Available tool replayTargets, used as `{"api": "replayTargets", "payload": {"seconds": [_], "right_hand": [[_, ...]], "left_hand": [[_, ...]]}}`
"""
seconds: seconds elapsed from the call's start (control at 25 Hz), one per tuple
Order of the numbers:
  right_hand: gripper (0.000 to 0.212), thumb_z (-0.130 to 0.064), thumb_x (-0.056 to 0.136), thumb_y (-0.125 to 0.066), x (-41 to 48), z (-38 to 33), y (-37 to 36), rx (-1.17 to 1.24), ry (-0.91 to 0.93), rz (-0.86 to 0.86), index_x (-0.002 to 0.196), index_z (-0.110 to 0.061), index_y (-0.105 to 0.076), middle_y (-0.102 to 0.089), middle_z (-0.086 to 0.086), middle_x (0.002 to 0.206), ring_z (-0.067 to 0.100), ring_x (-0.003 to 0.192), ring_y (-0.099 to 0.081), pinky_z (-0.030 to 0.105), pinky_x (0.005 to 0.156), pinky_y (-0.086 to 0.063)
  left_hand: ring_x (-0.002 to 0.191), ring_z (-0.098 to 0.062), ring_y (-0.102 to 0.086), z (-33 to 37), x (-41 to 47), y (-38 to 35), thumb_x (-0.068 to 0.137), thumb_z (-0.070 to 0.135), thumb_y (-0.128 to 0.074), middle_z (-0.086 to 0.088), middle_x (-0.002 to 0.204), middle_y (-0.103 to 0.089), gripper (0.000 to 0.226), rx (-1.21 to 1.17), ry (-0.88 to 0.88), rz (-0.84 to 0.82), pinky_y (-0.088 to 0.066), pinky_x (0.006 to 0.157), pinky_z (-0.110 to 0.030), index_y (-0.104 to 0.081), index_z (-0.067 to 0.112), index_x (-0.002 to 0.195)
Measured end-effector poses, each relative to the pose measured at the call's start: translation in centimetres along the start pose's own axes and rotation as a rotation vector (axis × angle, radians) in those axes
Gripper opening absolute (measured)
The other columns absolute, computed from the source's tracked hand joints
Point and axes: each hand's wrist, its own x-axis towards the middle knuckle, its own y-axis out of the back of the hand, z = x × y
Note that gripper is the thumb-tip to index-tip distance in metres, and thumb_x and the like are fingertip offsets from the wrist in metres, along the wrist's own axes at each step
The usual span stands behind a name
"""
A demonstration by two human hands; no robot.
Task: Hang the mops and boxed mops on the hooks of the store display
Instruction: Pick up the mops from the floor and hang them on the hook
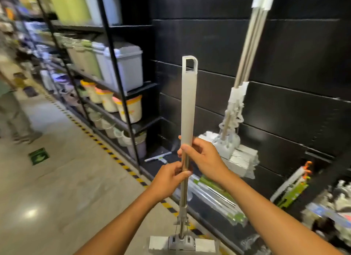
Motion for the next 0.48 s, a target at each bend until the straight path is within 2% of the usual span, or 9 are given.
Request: {"api": "replayTargets", "payload": {"seconds": [0.12, 0.24, 0.36, 0.48], "right_hand": [[0.021, -0.018, 0.1, -0.063, 1.8, -0.8, 4.0, -0.032, -0.002, 0.119, 0.12, -0.011, -0.068, -0.078, 0.014, 0.094, 0.026, 0.09, -0.077, 0.038, 0.084, -0.063], [0.025, -0.018, 0.101, -0.062, 4.6, -2.4, 8.2, -0.076, 0.035, 0.204, 0.121, -0.004, -0.067, -0.077, 0.014, 0.092, 0.021, 0.084, -0.077, 0.028, 0.074, -0.061], [0.028, -0.022, 0.102, -0.061, 8.0, -4.4, 12.2, -0.115, 0.073, 0.219, 0.121, -0.003, -0.067, -0.077, 0.014, 0.092, 0.025, 0.085, -0.077, 0.029, 0.072, -0.062], [0.031, -0.024, 0.102, -0.06, 11.6, -7.2, 15.1, -0.179, 0.123, 0.23, 0.12, 0.0, -0.067, -0.077, 0.016, 0.094, 0.028, 0.086, -0.077, 0.025, 0.069, -0.06]], "left_hand": [[0.096, -0.007, -0.075, 2.0, 5.6, -1.0, 0.098, 0.036, -0.067, 0.003, 0.1, -0.079, 0.019, -0.005, -0.078, -0.132, -0.059, 0.089, -0.032, -0.076, 0.02, 0.105], [0.09, -0.002, -0.073, 5.2, 11.1, -2.1, 0.099, 0.025, -0.07, 0.004, 0.092, -0.078, 0.011, -0.034, -0.164, -0.192, -0.057, 0.085, -0.021, -0.074, 0.015, 0.099], [0.091, -0.005, -0.074, 8.1, 16.3, -2.5, 0.1, 0.02, -0.069, -0.001, 0.094, -0.08, 0.009, -0.057, -0.236, -0.191, -0.058, 0.087, -0.026, -0.075, 0.014, 0.097], [0.084, 0.001, -0.072, 10.9, 20.7, -2.2, 0.101, 0.022, -0.067, 0.011, 0.086, -0.078, 0.01, -0.067, -0.297, -0.197, -0.054, 0.08, -0.019, -0.075, 0.022, 0.094]]}}
